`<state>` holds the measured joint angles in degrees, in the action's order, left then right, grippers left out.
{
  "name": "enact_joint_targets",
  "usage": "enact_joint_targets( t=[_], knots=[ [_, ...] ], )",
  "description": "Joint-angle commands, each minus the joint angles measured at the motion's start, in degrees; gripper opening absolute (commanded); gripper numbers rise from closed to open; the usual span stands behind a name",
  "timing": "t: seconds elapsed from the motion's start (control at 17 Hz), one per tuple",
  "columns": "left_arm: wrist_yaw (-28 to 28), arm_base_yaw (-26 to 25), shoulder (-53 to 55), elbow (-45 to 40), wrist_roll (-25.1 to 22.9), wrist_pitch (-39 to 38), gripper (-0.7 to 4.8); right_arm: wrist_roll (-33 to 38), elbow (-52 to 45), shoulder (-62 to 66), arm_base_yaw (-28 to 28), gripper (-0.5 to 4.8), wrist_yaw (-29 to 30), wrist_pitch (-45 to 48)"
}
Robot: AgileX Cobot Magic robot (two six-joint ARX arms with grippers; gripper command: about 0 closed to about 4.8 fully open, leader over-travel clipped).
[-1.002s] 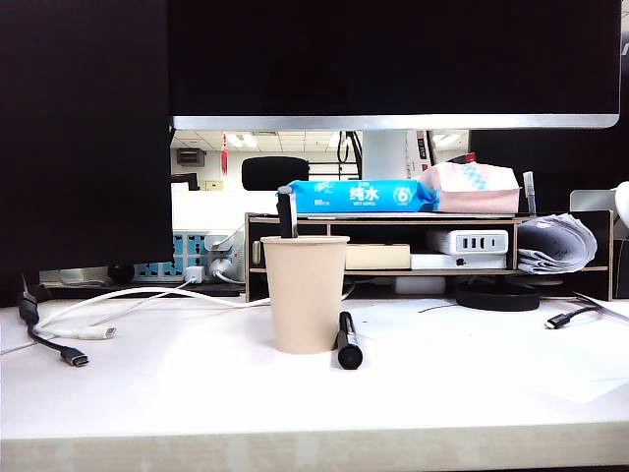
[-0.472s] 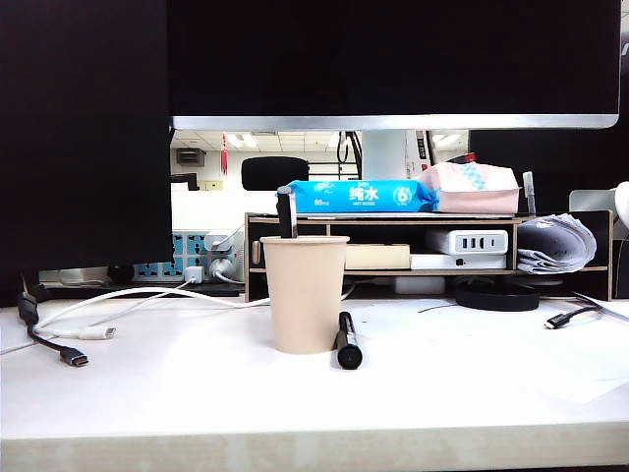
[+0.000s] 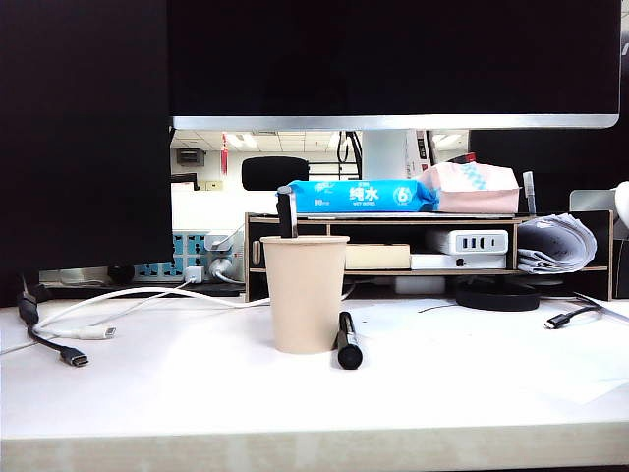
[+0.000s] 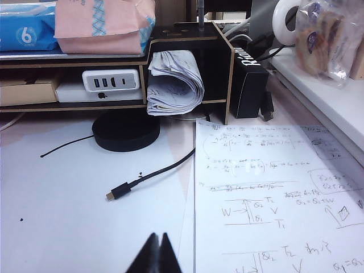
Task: Pick up the marker from the paper cup and put it on the table.
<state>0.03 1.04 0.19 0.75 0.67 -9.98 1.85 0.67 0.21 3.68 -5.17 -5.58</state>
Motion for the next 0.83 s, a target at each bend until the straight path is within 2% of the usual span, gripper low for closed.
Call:
enact_joint_targets(
  t=[0.06,0.83],
  knots=[
    [0.17,-0.02,0.00,-0.22,-0.22,-0.63,-0.05,-0.39,-0.28,-0.02,0.11,-0.07,-0.07,0.63],
    [0.15,-0.02,0.00,-0.22,-0.22,-0.63,-0.05,-0.39,-0.26,-0.02,0.11,-0.07,-0.07,0.68]
  ],
)
